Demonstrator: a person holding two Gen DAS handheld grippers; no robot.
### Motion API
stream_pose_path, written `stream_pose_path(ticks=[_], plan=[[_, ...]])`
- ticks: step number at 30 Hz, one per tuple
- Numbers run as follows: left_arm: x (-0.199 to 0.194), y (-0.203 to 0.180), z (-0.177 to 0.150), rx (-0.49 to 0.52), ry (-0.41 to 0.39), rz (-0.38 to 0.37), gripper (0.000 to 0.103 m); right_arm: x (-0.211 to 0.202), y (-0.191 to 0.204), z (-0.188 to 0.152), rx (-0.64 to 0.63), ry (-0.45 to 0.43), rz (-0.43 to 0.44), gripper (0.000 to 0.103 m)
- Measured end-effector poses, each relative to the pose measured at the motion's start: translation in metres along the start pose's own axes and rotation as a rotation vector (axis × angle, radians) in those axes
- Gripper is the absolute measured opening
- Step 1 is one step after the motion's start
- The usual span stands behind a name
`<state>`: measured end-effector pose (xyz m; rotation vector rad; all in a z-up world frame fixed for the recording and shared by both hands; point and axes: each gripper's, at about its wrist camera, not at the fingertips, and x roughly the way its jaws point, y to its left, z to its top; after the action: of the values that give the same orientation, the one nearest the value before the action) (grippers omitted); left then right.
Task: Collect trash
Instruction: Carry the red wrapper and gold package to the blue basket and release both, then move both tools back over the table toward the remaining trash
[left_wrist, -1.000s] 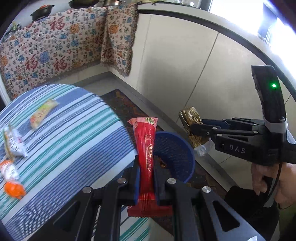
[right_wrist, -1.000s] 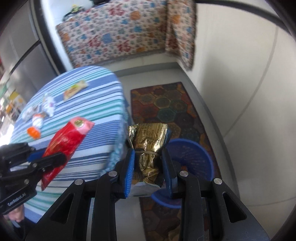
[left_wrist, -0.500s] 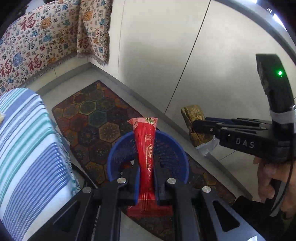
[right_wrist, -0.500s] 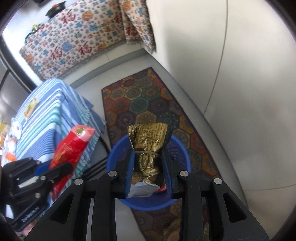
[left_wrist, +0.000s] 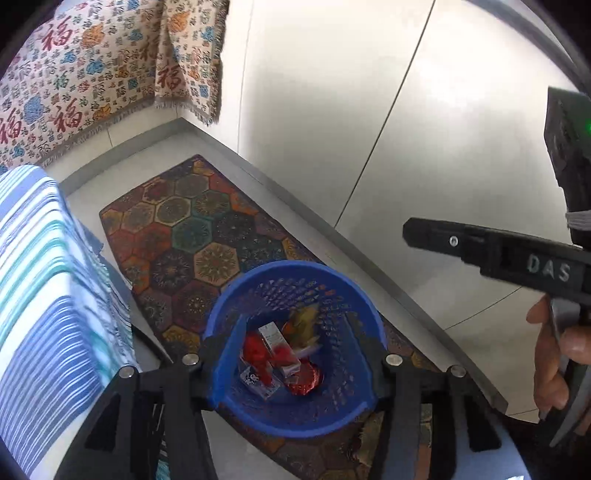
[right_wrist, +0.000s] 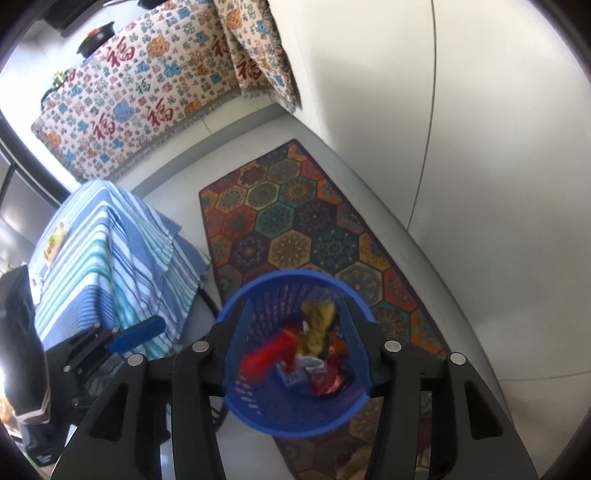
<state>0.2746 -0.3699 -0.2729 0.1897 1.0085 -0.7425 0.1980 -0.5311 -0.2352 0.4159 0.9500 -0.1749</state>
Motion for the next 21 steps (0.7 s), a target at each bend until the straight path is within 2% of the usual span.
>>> stream_pose_path(ticks=[2,6,10,16,21], plan=[[-0.020,0.000,-0.005,0.014,-0.035,0.012,0.054,-0.007,0.001,0.001,-0.005,-0.023,-0.016,0.054],[-0.070,0.002,-0.021,0.043,-0.110,0.035,0.054,-0.017,0.010,0.001,-0.020,-0.072,-0.064,0.067],[-0.115,0.018,-0.049,0.028,-0.155,0.094,0.055,-0.029,0.033,0.001,-0.057,-0.121,-0.058,0.070],[-0.165,0.069,-0.099,-0.089,-0.158,0.234,0.055,-0.043,0.105,-0.020,-0.202,-0.176,0.017,0.071],[-0.201,0.120,-0.139,-0.223,-0.157,0.341,0.055,-0.037,0.182,-0.043,-0.360,-0.164,0.131,0.071]])
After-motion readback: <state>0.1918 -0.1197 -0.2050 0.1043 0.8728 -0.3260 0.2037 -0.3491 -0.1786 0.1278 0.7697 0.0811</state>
